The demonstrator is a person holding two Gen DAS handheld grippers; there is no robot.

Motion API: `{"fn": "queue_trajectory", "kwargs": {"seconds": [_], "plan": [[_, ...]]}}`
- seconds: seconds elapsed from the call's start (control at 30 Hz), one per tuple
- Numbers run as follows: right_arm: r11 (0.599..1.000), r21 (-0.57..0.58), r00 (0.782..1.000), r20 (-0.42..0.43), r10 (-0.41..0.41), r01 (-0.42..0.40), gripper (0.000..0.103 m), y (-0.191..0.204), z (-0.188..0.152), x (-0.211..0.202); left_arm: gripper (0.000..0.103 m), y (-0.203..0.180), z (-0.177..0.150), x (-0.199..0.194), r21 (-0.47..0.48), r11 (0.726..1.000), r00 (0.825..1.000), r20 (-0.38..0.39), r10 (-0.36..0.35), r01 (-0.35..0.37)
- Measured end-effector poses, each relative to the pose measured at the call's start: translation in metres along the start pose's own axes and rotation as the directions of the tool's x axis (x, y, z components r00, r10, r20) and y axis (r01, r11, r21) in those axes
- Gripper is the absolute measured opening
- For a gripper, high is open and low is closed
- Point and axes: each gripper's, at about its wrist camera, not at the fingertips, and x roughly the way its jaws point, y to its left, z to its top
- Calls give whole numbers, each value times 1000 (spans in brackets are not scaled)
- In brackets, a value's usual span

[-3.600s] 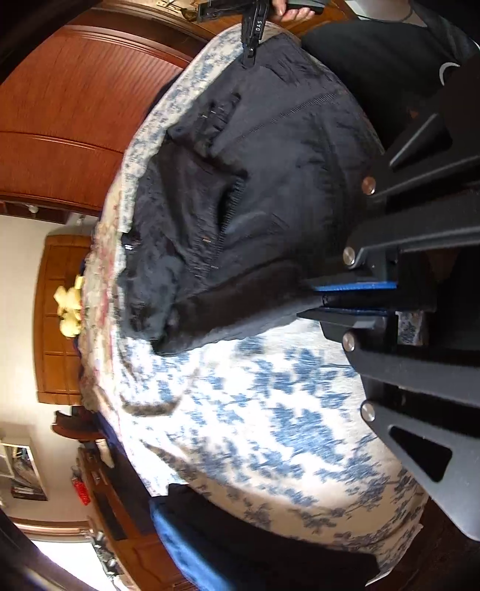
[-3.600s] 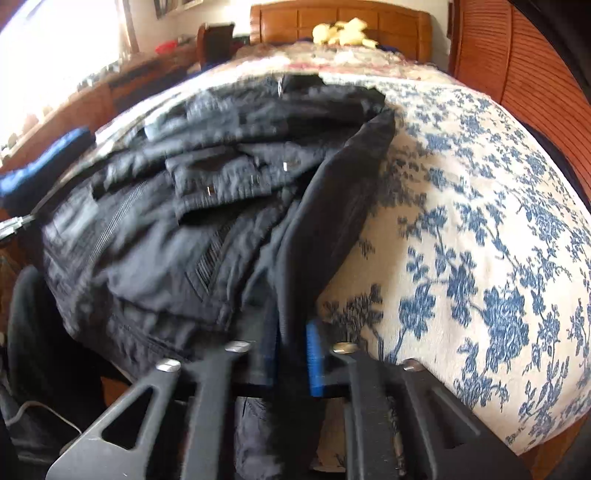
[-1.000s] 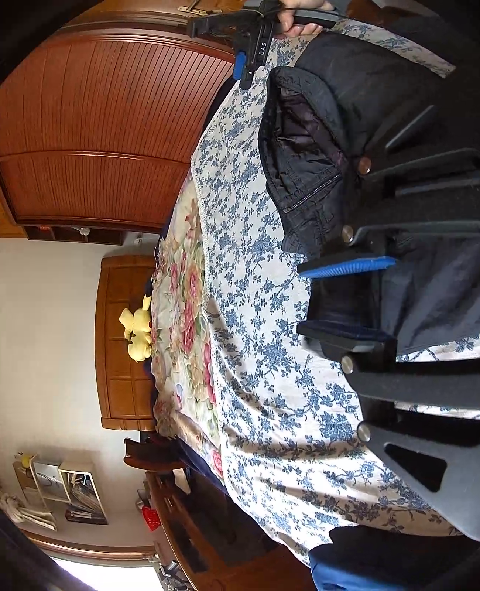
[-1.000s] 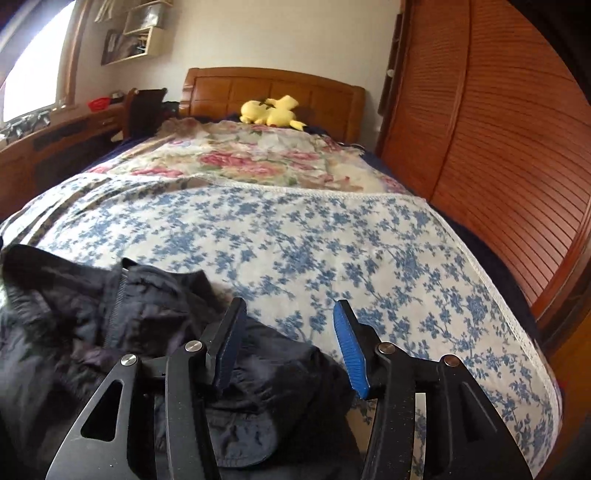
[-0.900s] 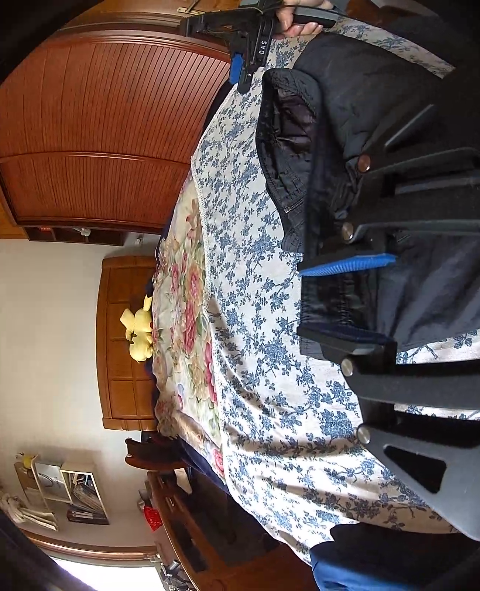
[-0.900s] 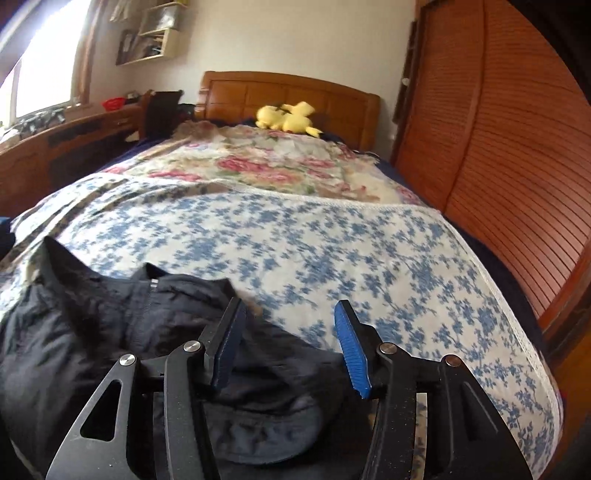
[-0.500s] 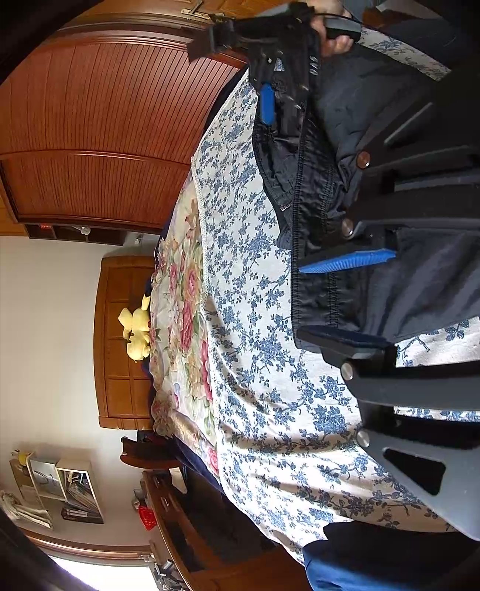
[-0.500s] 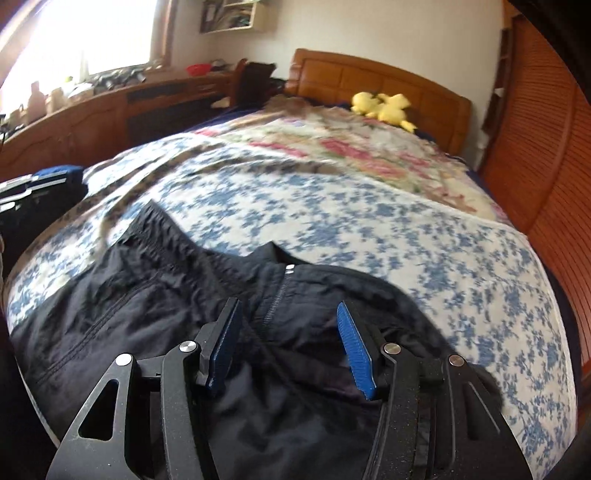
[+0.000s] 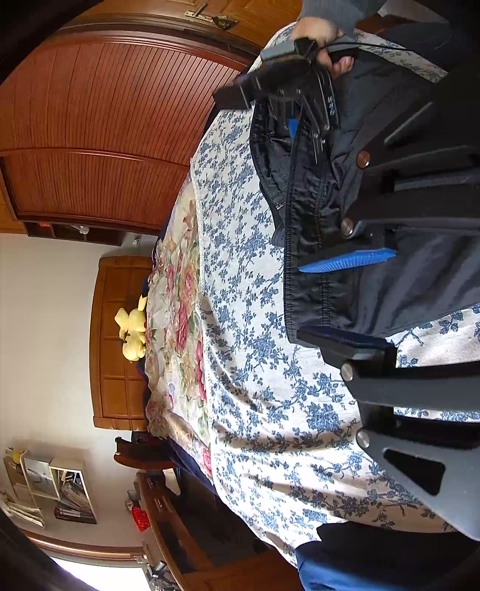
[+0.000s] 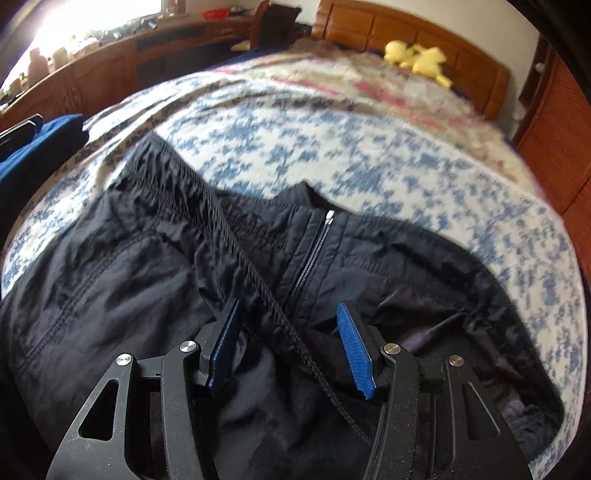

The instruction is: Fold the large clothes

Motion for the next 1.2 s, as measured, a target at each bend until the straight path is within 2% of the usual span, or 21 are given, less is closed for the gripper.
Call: {"fn": "queue_trajectory", "kwargs": {"seconds": [0.03, 0.1, 0.27, 0.4, 0.53, 0.67, 0.73, 0.77, 0.83, 0.87, 1.0, 1.2], "plan": [[1000, -4, 1000, -18, -4, 3, 24, -2, 0, 4, 28, 0, 0, 0, 0, 1000, 1000, -1, -1, 1], [1000, -27, 999, -41, -11, 10, 7, -6, 3, 14, 28, -1, 0, 0, 0, 1000, 1000, -1, -7, 7], [996, -51, 997, 17, -76, 77, 3, -11, 30, 16, 28, 0, -1, 2, -4, 1000, 1000, -4, -16, 16], [995, -46, 994, 62, -90, 93, 3, -14, 56, 20, 28, 0, -1, 5, -8, 1000, 1000, -10, -17, 17], [990, -58, 990, 62, -124, 128, 3, -13, 71, 33, 28, -1, -2, 10, -9, 1000, 1000, -17, -24, 23], [991, -18, 990, 53, -132, 133, 11, -24, 80, 36, 28, -2, -1, 14, -20, 999, 999, -17, -40, 40], [990, 0, 987, 70, -144, 144, 22, -28, 82, 29, 28, -6, -1, 17, -13, 999, 999, -22, -44, 44], [986, 13, 982, 87, -167, 166, 24, -32, 84, 22, 28, -7, -1, 18, -12, 999, 999, -24, -46, 46], [984, 44, 977, 119, -176, 172, 41, -41, 84, 8, 28, -11, -1, 21, -8, 999, 998, -30, -53, 52], [985, 65, 976, 140, -170, 162, 44, -48, 83, -2, 28, -12, -1, 23, -6, 998, 998, -33, -58, 58], [975, 110, 966, 154, -209, 194, 46, -79, 68, -26, 28, -26, -3, 30, 1, 996, 995, -47, -91, 91], [933, 218, 951, 55, -305, 287, 46, -141, 29, -26, 28, -52, -15, 53, 9, 986, 981, -105, -163, 164]]}}
